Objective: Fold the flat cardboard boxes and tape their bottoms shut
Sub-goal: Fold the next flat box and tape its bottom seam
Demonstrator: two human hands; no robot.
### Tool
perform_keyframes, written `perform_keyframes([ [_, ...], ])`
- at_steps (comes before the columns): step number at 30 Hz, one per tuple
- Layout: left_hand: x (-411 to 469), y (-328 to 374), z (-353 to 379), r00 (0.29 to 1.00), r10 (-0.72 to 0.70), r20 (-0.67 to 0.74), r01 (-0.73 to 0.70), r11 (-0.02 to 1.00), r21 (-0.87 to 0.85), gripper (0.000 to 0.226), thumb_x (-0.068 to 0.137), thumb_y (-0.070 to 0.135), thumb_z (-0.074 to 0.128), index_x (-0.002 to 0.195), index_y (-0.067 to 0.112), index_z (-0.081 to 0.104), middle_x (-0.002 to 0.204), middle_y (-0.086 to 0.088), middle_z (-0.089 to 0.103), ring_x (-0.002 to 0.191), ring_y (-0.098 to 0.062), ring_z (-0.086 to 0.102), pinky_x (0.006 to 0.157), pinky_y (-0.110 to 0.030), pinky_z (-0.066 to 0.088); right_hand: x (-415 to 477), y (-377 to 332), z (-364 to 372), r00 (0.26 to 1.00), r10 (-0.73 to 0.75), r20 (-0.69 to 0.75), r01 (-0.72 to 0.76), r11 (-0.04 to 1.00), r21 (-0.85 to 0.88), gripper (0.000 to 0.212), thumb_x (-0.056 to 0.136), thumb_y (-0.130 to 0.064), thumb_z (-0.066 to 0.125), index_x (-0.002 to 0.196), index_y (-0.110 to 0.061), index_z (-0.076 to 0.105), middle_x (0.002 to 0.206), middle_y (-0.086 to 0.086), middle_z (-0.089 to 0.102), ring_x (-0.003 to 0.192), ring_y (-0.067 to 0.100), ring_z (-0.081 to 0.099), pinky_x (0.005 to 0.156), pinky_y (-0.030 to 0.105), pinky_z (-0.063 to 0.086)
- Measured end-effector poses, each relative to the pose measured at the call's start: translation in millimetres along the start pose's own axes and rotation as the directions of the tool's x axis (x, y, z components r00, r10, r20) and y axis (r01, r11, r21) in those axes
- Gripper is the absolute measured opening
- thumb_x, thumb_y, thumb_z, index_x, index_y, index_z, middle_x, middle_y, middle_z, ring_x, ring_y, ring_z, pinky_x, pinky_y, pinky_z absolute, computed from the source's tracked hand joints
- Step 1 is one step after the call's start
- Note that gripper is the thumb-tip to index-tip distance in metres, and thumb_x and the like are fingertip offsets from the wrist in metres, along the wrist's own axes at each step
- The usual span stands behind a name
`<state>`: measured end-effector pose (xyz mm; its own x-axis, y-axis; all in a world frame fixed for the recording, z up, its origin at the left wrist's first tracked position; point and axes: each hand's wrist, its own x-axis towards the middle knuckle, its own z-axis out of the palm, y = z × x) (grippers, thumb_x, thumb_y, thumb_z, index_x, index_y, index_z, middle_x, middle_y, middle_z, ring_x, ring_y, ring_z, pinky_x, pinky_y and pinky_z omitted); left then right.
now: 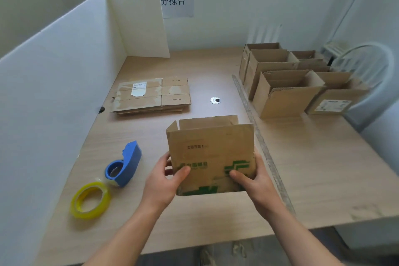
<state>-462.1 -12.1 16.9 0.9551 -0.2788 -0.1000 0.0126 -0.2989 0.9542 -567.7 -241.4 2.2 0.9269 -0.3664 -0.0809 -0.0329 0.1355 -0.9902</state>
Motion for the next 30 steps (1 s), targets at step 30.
perform_keyframes([
  [30,70,128,320,0.882,0.113,0.458,-0.226,0.953,0.2,0.067,0.084,0.053,0.065,0.145,0.035,0.043,0.133,0.007,0.046,0.12,-0.017,0.052,0.097,-0.042,0.052,8,-31,-318,0.889,-0.065,-0.453,0.103,0.993,0.059,0.07,0.065,-0.047,0.086,0.126,-0.047,0.052,0.118,-0.002,0.069,0.111,0.021,0.066,0.088,0.051,0.057],
])
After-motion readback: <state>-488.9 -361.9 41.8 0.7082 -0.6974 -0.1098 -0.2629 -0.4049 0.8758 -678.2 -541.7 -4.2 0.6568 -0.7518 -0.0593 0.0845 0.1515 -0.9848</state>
